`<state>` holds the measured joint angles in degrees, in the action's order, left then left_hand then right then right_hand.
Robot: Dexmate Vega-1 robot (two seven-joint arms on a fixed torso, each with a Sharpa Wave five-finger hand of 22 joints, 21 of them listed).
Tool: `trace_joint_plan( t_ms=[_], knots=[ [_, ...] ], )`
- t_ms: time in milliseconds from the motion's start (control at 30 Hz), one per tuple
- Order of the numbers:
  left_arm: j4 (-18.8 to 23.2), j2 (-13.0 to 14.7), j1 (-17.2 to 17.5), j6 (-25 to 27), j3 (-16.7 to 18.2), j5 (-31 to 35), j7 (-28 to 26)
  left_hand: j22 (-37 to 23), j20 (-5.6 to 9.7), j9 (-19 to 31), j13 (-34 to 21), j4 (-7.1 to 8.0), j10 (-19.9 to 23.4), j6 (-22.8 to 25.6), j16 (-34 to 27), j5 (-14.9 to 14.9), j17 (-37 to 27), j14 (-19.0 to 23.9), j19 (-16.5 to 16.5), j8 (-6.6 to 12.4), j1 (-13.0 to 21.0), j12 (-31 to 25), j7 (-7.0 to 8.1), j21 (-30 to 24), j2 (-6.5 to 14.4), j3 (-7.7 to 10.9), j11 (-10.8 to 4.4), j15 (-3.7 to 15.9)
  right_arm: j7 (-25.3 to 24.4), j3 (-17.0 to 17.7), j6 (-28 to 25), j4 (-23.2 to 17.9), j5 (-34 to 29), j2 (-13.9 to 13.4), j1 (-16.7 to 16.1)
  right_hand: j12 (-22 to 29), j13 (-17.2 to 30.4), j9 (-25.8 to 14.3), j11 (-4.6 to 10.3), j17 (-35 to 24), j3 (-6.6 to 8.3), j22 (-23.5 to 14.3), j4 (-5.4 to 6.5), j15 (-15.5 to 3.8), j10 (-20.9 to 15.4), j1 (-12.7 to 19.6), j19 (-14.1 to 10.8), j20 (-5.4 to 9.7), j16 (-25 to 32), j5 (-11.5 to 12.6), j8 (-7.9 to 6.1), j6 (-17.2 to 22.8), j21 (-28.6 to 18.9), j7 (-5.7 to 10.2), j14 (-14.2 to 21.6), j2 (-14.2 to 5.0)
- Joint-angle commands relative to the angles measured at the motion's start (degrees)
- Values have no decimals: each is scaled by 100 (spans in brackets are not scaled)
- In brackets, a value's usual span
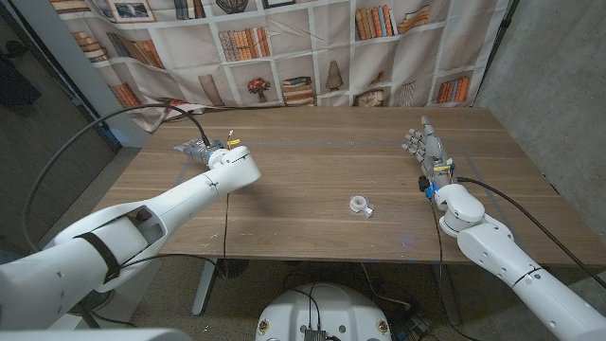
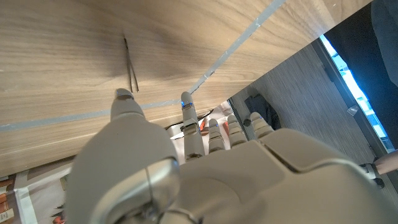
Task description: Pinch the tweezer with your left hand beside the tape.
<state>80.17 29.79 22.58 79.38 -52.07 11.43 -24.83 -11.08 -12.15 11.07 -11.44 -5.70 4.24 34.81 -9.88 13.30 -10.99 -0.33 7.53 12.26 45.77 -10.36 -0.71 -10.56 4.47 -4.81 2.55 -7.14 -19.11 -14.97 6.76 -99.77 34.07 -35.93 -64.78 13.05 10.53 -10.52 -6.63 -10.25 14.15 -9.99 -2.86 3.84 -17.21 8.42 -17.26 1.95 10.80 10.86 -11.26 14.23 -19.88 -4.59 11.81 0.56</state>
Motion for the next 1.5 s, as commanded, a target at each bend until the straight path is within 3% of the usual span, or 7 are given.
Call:
trace_joint_plan(
  t_ms=[33, 200, 333, 400, 567, 767, 1500],
  knots=[
    [20, -127, 180, 58, 186, 687, 294, -18, -16, 26, -1, -46, -101, 120, 9, -2, -1, -211, 249, 24, 47, -37, 14, 42, 3, -23, 19, -91, -28, -10, -50, -31, 3, 6, -21, 7, 30, -34, 25, -22, 25, -34, -27, -13, -51, 43, -61, -11, -13, -24, 1, 33, 33, 12, 52, -40],
    [-1, -151, 144, 60, 97, 804, 285, -44, -23, 31, 7, -107, -184, 484, -30, 18, 14, -364, 560, 143, 192, -71, -2, 17, 17, 8, -23, -80, -40, -1, -59, -44, 5, 1, -25, 7, 30, -34, 18, -23, 24, -35, -30, -2, -58, 44, -65, -15, -14, -24, 0, 35, 39, 7, 52, -41],
    [-200, -378, 255, 60, 144, 2125, 1147, -152, -12, 38, 13, -178, -616, 504, -7, 41, 9, -1056, 1215, 98, 446, -41, 91, -25, 48, 63, -171, -10, -40, 3, -63, -47, 13, 1, -25, 5, 31, -35, 22, -23, 23, -35, -33, -13, -56, 45, -67, -14, -15, -25, 0, 37, 45, 3, 54, -42],
    [-375, -530, 309, 60, 195, 2839, 1623, -245, 1, 39, 16, -169, -863, 451, -4, 49, -4, -1426, 1554, 58, 499, -31, 178, -56, 53, 62, -210, 168, -31, 3, -72, -47, 20, -5, -24, 3, 31, -35, 22, -23, 22, -35, -34, -10, -55, 45, -71, -14, -15, -25, 0, 38, 46, 7, 55, -43],
    [-508, -577, 287, 60, 113, 3292, 2048, -320, 7, 36, 20, -159, -1006, 479, -26, 58, -9, -1580, 1790, 55, 524, -39, 232, -82, 55, 55, -343, 295, -15, 1, -66, -38, 34, -1, -24, 3, 31, -35, 24, -24, 20, -35, -35, -12, -60, 43, -73, -13, -16, -26, 1, 37, 53, 6, 54, -44],
    [-660, -593, 172, 60, -61, 3384, 2146, -424, 0, 23, 29, -220, -850, 884, -109, 96, 6, -1476, 1780, 181, 722, -148, 354, -223, 91, 111, -524, 426, -5, 15, -83, -51, 52, -24, -40, 2, 31, -35, 19, -24, 19, -36, -36, -15, -62, 41, -77, -12, -15, -26, -1, 41, 58, 7, 60, -46],
    [-977, -622, -173, 4, -432, 1805, 1066, -503, 0, 12, 36, -202, -679, 753, -176, 101, 13, -1206, 1438, 74, 828, -215, 220, -457, 99, 126, -368, 454, -26, 18, -222, -115, 68, -80, -8, 5, 31, -36, 28, -26, 7, -37, -43, -10, -94, 31, -132, -28, -2, -28, 0, 43, 74, 3, 115, -50]
  ],
)
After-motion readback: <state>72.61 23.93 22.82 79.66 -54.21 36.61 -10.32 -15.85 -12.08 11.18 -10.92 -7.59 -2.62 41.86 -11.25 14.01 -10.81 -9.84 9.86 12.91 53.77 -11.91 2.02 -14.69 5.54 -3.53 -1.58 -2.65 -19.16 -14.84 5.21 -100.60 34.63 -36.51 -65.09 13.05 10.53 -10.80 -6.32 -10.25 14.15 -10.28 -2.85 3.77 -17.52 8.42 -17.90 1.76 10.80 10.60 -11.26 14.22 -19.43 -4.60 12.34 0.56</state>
